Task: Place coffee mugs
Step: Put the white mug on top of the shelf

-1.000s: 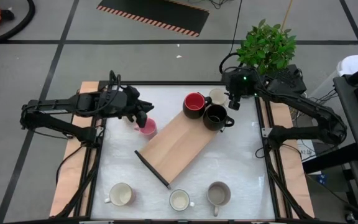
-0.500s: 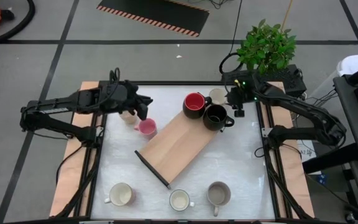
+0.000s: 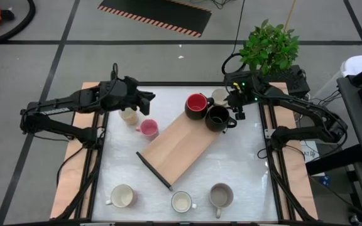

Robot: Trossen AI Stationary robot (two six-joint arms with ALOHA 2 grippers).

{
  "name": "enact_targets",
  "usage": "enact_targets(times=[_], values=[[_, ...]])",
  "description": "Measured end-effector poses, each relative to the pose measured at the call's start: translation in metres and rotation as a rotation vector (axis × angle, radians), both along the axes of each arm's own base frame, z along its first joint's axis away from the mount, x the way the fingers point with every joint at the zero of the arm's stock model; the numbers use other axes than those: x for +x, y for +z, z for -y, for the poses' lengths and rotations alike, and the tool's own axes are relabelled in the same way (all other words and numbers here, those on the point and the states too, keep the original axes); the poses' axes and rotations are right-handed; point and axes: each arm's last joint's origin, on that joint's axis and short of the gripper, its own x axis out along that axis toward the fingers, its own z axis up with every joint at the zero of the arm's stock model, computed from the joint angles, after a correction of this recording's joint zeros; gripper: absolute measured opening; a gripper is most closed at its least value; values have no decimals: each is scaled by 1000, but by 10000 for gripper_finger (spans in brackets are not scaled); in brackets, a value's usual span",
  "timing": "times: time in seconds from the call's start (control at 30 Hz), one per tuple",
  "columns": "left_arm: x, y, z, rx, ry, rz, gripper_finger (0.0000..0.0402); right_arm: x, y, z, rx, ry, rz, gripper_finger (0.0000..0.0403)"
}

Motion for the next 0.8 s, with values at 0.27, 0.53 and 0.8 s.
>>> enact_targets(times=[0.27, 0.53, 0.8], values=[[3, 2, 0, 2, 1, 31, 78, 2, 1, 3, -27, -22, 10, 146], [8, -2, -1, -17, 5, 16, 78, -4, 6, -1, -67, -45, -28, 119], [18, -8, -2, -18, 5, 1, 78, -7, 8, -4, -82, -29, -35, 130]])
